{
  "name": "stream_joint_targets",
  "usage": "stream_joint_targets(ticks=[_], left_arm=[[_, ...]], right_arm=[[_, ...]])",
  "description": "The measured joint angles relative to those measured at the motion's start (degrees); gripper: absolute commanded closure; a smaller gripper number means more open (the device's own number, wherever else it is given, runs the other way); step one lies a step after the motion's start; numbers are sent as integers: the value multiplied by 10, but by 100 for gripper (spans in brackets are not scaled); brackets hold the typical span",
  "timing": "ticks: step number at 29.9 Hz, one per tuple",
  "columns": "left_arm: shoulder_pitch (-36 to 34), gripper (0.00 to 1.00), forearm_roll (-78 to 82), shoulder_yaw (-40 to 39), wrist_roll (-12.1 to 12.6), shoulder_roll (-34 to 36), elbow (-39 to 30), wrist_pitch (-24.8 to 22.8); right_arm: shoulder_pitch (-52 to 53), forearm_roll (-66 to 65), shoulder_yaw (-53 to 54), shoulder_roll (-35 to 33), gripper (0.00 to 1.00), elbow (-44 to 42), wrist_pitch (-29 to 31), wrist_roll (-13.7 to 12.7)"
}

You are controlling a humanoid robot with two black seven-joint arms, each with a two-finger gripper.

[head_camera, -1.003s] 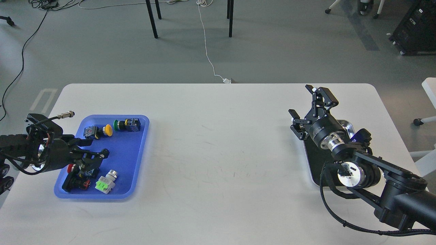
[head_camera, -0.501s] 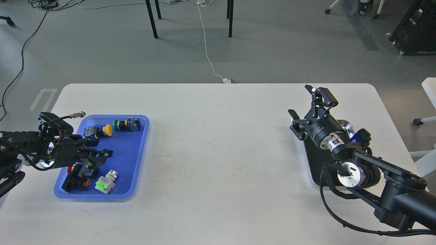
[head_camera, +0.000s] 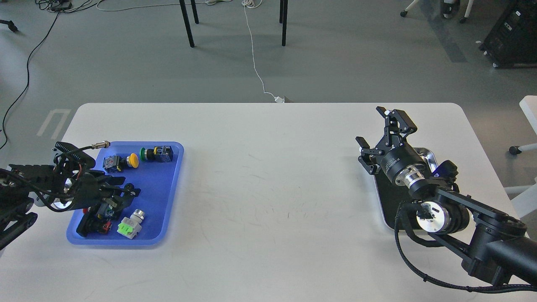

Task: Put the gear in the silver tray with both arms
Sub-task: 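Grasp another small black gear in the blue tray with the left gripper, then lift the gear and carry it toward the table center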

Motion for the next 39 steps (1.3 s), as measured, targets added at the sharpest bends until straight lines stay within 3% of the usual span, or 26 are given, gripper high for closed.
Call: stream_joint_targets(ticks=[8, 21, 25, 29, 34, 39], left_arm=[[-4, 80, 0, 9, 0, 0, 1, 0], [-35, 82, 0, 16, 0, 1, -6, -1], [-75, 82, 0, 15, 0, 4, -59, -13], [-121, 81, 0, 15, 0, 0, -133, -62], [-177, 81, 0, 25, 0, -64, -182, -117], [-251, 81, 0, 102, 0, -161, -168, -124]], right_arm=[[1, 0, 0, 0, 4, 0, 0, 0], [1, 1, 1, -2, 4, 3, 0, 0], [1, 1, 5, -4, 4, 4, 0, 0], [1, 1, 11, -7, 4, 3, 0, 0], [-6, 2, 16, -11, 4, 2, -1, 0], [-10, 2, 18, -17, 4, 0, -1, 0]])
